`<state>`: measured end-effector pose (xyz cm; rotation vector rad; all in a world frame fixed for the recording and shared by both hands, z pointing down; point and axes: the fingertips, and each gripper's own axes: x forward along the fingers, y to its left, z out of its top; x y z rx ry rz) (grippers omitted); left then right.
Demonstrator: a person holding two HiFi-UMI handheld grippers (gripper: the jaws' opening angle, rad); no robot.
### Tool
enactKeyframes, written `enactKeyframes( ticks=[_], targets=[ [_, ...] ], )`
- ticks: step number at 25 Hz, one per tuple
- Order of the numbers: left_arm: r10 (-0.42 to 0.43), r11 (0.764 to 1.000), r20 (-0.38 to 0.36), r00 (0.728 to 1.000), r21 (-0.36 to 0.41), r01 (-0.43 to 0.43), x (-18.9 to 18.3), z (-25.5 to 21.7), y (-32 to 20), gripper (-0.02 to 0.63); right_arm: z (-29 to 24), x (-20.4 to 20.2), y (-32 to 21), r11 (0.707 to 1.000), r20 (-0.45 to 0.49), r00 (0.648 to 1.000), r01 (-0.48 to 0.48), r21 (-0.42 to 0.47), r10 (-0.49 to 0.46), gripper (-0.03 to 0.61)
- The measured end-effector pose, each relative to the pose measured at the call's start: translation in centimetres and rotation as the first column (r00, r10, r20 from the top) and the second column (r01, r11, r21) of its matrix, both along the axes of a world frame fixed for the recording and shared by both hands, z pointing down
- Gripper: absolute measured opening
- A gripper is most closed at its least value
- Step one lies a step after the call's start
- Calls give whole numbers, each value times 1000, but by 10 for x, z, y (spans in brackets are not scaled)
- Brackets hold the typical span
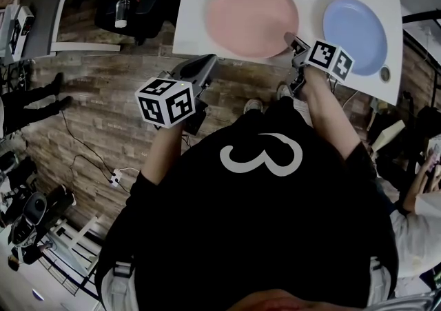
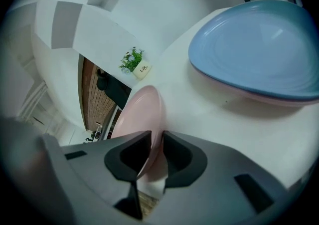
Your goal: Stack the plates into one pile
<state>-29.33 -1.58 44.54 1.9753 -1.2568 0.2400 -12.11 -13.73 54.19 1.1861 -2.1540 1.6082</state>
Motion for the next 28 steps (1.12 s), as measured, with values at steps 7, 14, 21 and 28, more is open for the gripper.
enactKeyframes(
  ticks=[7,14,21,28],
  targets=[
    [1,1000,1,1000,2,-1,3,-2,2,15,2,7,-5,995,62,995,-76,-71,81,58],
    [-14,1000,8,1000,-4,14,-7,0,5,15,0,3,-6,994,91,992,-83,-73,90,55],
    [6,1000,6,1000,16,-6,-2,-10,0,15,-10,6,-3,993,138,985,-92,-75,102,52],
    [54,997,28,998,48,-55,11,-27,-8,15,-32,19,-8,994,167,980,-105,-30,109,51]
  ],
)
